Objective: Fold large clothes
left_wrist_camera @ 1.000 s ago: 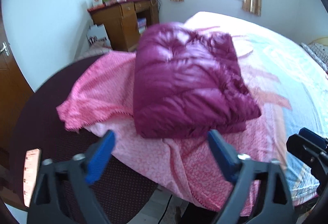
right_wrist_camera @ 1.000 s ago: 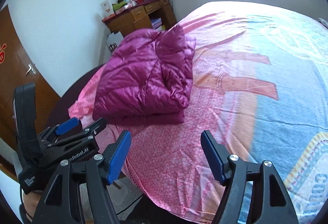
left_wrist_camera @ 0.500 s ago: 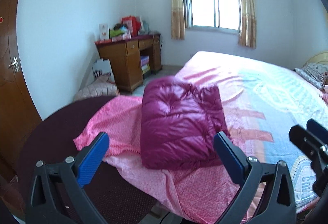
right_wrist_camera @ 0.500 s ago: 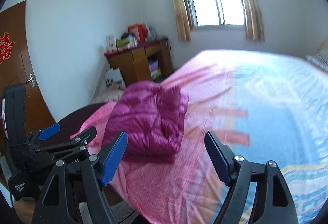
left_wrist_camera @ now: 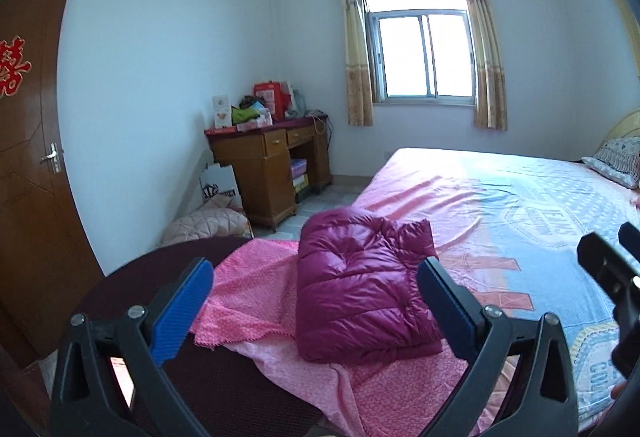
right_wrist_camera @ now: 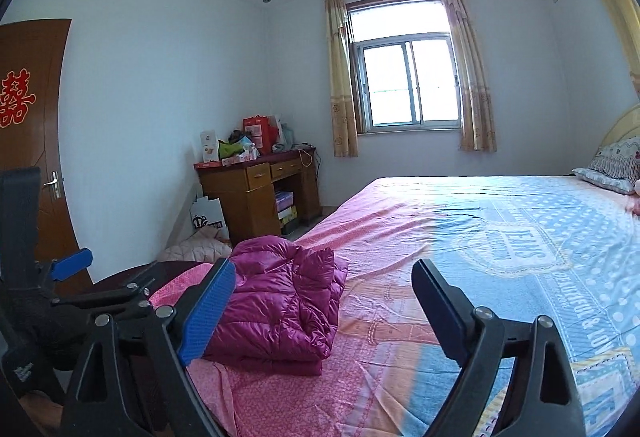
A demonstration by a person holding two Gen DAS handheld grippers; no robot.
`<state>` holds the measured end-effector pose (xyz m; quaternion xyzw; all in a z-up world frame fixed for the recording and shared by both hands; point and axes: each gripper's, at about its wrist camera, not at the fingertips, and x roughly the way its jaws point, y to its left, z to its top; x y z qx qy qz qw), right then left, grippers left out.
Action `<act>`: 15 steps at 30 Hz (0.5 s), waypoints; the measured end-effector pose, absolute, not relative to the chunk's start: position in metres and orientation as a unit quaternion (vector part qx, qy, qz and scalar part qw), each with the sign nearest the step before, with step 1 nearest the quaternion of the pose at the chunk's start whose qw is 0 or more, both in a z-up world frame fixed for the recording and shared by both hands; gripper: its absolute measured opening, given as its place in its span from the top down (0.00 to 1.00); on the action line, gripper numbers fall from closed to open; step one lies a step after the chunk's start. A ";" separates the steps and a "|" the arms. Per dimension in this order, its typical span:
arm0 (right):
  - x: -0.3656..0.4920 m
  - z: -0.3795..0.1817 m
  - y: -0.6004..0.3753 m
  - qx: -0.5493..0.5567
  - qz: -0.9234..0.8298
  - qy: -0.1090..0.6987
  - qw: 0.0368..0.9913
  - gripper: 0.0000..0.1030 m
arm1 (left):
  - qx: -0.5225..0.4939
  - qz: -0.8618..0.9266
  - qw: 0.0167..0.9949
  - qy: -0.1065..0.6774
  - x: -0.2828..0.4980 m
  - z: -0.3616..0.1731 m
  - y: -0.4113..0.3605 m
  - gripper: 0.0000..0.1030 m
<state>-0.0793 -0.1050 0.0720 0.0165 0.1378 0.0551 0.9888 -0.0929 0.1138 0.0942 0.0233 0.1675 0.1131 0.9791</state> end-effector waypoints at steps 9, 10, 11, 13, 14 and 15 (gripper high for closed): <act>-0.090 0.077 -0.102 0.010 0.053 0.119 0.991 0.12 | 0.020 0.113 0.983 0.143 -0.105 0.105 0.108 0.00; -0.090 0.077 -0.101 0.008 0.051 0.118 0.992 0.12 | 0.020 0.114 0.983 0.143 -0.105 0.104 0.107 0.00; -0.090 0.077 -0.101 0.007 0.051 0.118 0.992 0.12 | 0.020 0.113 0.983 0.145 -0.105 0.104 0.107 0.00; -0.090 0.077 -0.101 0.008 0.051 0.118 0.992 0.12 | 0.019 0.113 0.982 0.148 -0.104 0.103 0.107 0.00; -0.090 0.076 -0.101 0.009 0.051 0.119 0.992 0.12 | 0.019 0.113 0.982 0.149 -0.104 0.103 0.106 0.00; -0.090 0.076 -0.102 0.010 0.051 0.120 0.991 0.12 | 0.020 0.113 0.982 0.151 -0.103 0.102 0.106 0.00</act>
